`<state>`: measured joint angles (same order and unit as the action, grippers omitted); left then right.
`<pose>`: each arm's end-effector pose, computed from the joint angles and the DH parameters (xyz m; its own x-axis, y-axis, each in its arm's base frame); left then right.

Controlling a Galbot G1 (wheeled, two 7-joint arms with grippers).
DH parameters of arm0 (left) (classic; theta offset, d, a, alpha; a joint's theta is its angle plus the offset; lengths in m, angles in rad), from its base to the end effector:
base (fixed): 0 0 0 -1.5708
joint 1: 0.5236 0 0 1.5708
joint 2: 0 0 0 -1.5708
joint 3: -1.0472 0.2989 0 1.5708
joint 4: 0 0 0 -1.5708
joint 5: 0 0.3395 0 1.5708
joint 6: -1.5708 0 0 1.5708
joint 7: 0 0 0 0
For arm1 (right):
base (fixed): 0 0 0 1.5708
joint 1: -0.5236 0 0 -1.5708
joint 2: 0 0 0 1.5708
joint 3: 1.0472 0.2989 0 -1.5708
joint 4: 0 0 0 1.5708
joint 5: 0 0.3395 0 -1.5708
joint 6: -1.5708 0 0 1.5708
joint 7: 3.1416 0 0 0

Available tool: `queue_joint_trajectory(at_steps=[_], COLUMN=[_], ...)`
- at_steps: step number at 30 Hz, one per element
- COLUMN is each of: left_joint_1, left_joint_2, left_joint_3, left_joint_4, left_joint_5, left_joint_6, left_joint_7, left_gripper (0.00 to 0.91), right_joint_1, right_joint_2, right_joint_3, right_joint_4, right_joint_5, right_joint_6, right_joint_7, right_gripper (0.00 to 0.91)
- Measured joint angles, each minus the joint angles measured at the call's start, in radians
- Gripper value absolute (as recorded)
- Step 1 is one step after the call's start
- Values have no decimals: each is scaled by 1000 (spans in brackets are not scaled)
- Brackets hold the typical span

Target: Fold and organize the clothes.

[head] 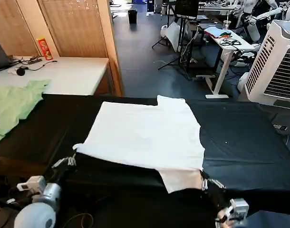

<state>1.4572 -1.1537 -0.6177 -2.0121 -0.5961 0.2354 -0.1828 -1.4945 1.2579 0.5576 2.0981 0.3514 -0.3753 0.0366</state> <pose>0.2289 0.0887 -0.2401 -0.9726 -0.0462 0.2280 -0.0788 0.9875 -0.1362 0.2130 -0.0489 -0.2339 -0.9465 -0.1046 0.3054 -0.0960 0.9944 0.0430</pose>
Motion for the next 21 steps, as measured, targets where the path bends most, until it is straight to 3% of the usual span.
queue_joint_trajectory(at_steps=[12,21], left_joint_1=[-168,-268], left_joint_2=[15,22], left_joint_3=[59,103], left_joint_4=[149,247], left_joint_5=[56,85], left_joint_6=[-2,-8], left_joint_7=[-4,0], left_gripper=[0,0], right_joint_1=[280,406], right_joint_2=[-99,-114], right_joint_3=[-89,-147], right_joint_4=[-230,-355], right_joint_5=[3,5], right_joint_6=[-8,0], right_joint_7=[-2,-11], right_gripper=[39,49])
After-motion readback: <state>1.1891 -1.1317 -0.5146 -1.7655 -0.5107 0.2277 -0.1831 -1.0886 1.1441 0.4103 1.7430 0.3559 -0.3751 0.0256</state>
